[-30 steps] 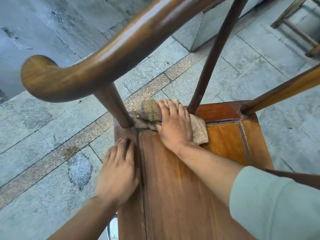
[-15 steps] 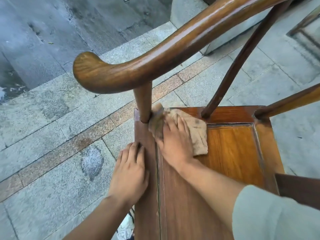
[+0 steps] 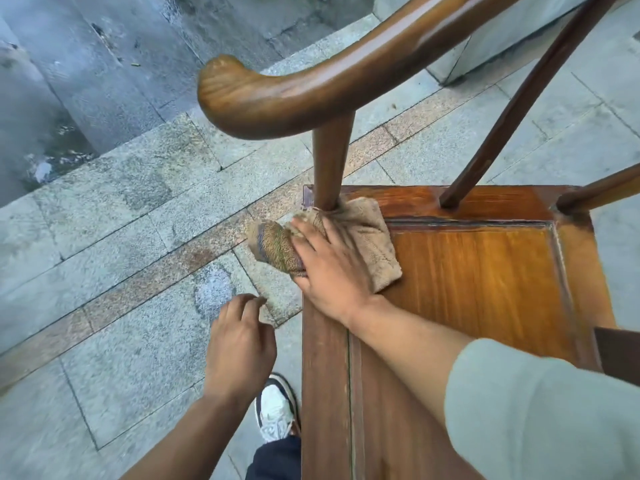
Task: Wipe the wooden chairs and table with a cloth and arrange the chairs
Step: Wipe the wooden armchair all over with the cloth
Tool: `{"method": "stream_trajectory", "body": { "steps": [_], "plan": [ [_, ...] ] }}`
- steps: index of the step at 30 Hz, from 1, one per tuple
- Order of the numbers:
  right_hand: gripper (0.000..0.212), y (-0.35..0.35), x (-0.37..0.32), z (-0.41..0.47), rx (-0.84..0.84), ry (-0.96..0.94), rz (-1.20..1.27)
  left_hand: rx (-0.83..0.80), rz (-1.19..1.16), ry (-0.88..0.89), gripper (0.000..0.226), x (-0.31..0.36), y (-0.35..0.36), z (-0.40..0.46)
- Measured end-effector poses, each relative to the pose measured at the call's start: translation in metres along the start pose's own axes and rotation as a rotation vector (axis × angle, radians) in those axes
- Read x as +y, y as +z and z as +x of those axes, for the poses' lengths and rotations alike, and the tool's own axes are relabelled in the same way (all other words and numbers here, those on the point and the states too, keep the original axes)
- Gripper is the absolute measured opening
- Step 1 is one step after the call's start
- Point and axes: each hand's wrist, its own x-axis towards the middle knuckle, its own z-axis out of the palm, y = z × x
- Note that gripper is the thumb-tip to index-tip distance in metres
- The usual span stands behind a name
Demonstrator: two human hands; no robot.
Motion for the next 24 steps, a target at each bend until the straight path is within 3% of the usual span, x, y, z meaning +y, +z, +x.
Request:
{"method": "stream_trajectory", "body": {
  "steps": [4,7,10,12,15,17,24],
  "plan": [
    [0.074,0.011,-0.004,-0.05,-0.03,-0.113,0.054,-0.215,-0.051,-0.056,0.015,0.0,0.001,-0.004],
    [0.08,0.014,0.005,-0.093,-0.063,-0.171,0.029,-0.476,-0.129,-0.012,0.046,0.004,0.005,-0.026],
    [0.083,0.011,0.021,-0.107,-0.121,-0.275,-0.044,-0.6,-0.118,-0.005,0.058,0.009,0.018,-0.07],
    [0.079,0.01,0.03,-0.096,-0.123,-0.247,-0.072,-0.639,-0.165,-0.111,0.054,0.01,0.031,-0.1],
    [0.083,0.018,0.019,-0.082,-0.023,0.072,0.006,-0.62,-0.336,-0.385,0.041,0.017,0.044,-0.125],
    [0.079,0.033,0.004,-0.097,0.06,0.147,0.007,-0.54,-0.457,-0.54,0.036,0.032,0.051,-0.143],
    [0.076,0.046,0.009,-0.232,-0.104,-0.326,-0.005,-0.361,-0.726,-0.671,0.025,0.037,0.042,-0.162]
  ]
}}
